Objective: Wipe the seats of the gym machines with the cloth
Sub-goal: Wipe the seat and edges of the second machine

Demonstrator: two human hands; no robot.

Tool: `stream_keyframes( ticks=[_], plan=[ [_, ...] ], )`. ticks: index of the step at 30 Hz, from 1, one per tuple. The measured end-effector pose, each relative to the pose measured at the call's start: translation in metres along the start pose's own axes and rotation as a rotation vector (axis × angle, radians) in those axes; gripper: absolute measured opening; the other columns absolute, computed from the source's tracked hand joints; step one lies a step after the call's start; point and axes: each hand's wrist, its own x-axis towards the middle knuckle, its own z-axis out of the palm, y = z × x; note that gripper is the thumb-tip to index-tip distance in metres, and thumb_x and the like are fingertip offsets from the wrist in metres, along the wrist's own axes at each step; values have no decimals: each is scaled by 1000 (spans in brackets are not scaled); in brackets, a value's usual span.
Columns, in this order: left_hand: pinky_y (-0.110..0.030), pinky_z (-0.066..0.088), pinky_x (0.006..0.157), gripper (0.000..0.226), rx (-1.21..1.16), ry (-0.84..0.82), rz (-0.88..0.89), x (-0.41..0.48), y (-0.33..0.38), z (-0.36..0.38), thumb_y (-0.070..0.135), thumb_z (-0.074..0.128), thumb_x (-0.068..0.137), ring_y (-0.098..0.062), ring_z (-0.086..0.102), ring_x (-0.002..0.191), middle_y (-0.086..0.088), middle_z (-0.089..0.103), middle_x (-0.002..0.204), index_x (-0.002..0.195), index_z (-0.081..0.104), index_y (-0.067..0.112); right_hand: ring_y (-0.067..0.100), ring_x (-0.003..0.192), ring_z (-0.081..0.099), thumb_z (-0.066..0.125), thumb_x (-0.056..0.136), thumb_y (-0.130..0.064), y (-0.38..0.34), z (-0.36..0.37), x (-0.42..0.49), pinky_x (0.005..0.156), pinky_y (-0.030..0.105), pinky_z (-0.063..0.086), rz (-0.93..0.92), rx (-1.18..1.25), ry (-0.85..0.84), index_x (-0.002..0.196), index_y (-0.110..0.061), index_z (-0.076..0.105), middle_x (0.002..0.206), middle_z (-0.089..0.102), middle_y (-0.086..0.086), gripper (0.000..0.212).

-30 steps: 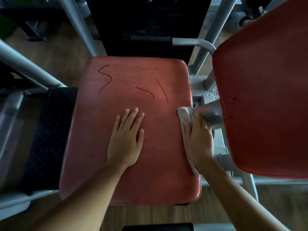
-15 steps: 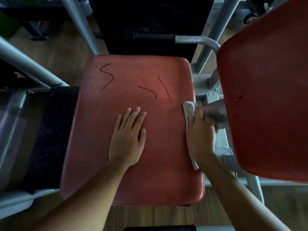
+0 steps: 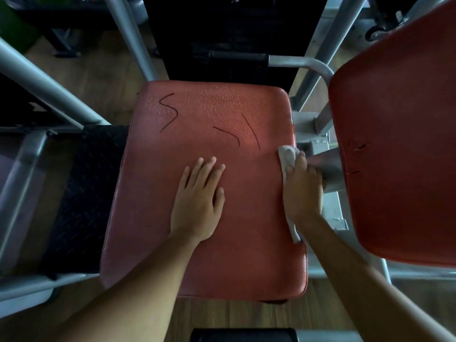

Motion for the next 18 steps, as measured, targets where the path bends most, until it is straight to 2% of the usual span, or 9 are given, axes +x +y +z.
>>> stream_keyframes(
  ticks=[5,10,14,16,18],
  plan=[
    [-43,16,125,52,0,-23,-7,0,0,-2,32,33,102,-17,12,154,5,25,163,154,34,24,38,124,49,40,104,-28,16,-2,-40,102,52,38,23,-55,-21,150,-8,37,135,56,20,50],
    [-45,17,124,51,-12,-19,4,0,0,-1,31,36,102,-19,14,154,2,27,163,153,36,23,43,106,58,41,102,-19,-1,6,12,91,52,47,39,-26,30,141,-3,44,112,65,26,42],
    [-45,17,124,50,-43,-9,-8,1,1,-4,31,35,102,-19,15,154,2,28,162,152,37,23,39,98,64,44,103,-21,-4,-6,21,80,43,49,62,19,59,118,-4,58,103,68,21,26],
    [-44,19,123,50,-59,-7,-9,0,1,-7,31,37,101,-19,20,153,3,32,160,150,40,22,35,91,66,42,106,-29,1,-17,18,71,35,45,71,97,84,107,-3,61,95,68,18,32],
    [-42,24,121,47,-79,-6,-21,4,2,-10,32,42,99,-19,29,148,6,39,155,145,46,24,36,90,67,44,106,-22,3,-28,20,70,31,40,58,121,82,113,-2,60,94,68,20,27]
  ],
)
